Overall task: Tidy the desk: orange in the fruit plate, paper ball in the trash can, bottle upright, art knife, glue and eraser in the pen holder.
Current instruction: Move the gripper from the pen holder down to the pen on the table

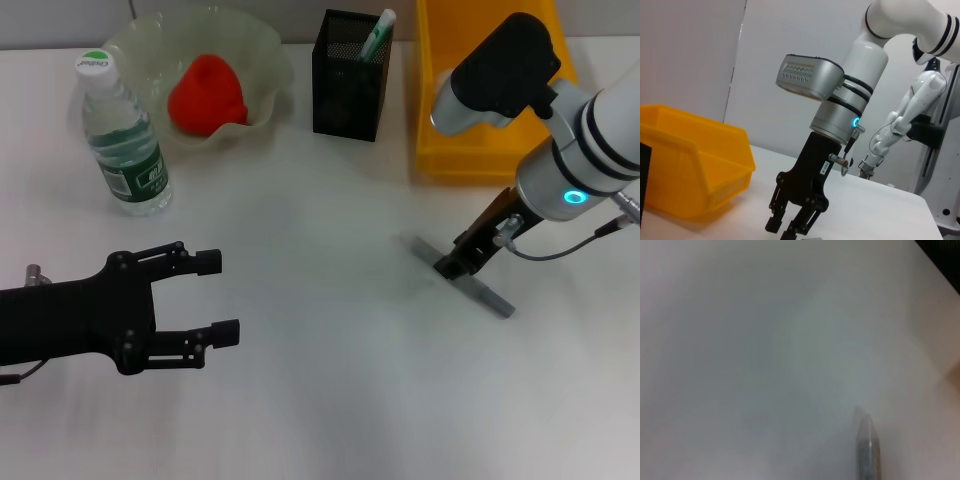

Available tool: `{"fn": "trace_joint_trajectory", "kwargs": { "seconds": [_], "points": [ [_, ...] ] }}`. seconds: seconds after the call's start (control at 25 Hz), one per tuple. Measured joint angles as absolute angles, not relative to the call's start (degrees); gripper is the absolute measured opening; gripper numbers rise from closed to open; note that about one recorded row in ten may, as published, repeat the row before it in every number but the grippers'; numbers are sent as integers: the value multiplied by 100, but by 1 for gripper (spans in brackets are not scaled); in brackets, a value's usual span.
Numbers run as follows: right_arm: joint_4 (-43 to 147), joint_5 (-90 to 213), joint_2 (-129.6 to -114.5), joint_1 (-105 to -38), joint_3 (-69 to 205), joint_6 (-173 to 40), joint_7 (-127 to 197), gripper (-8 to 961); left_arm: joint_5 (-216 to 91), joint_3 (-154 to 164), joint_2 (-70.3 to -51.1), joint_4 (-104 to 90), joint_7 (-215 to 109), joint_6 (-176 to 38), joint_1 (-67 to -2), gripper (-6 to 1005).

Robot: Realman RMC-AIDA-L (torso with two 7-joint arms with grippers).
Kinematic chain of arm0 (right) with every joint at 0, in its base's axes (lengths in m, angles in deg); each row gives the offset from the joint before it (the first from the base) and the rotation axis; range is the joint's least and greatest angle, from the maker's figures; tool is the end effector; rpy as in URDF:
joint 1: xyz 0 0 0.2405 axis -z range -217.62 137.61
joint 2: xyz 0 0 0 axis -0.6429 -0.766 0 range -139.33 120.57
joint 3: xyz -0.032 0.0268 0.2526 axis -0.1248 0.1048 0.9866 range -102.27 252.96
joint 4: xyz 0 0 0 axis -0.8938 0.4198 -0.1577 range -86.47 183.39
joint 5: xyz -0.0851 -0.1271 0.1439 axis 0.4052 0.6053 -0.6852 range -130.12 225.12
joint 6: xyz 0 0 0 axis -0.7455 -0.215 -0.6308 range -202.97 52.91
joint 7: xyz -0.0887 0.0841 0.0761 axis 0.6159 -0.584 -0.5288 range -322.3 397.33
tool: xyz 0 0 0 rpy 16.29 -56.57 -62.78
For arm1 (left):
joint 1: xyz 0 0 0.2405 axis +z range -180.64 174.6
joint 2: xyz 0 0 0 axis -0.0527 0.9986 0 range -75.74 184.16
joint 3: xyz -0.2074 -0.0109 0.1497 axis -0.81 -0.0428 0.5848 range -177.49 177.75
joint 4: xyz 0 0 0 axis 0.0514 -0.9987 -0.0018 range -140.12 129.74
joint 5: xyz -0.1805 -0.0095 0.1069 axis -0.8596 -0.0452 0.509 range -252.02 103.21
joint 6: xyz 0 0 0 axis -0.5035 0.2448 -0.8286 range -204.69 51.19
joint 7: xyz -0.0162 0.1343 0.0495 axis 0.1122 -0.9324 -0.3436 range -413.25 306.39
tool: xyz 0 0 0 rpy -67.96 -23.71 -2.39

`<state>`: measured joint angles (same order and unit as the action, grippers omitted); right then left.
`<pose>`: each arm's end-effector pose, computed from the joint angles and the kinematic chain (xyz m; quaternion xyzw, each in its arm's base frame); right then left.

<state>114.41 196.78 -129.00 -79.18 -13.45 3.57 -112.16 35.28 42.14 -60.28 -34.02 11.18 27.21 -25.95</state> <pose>0.1792 0.3650 -0.0484 -0.9166 0.2984 -0.2040 0.1708 -0.2915 0.2610 0.0104 -0.9369 -0.1596 -0.3051 0.0606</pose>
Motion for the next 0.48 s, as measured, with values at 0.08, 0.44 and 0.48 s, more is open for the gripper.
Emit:
{"fn": "trace_joint_trajectory", "kwargs": {
  "seconds": [0.08, 0.44, 0.48],
  "points": [
    [11399, 19663, -12900, -7922, -1396, 268, -11216, 400, 3527, 4214, -6029, -3402, 1117, 2723, -2600, 861],
    [11167, 19656, -12900, -8007, -1536, 95, -11216, 330, 3528, 4214, -6031, -3402, 1117, 2722, -2605, 860],
    [11159, 19656, -12900, -8008, -1536, 81, -11216, 319, 3528, 4214, -6031, -3402, 1117, 2720, -2605, 860]
  ]
}}
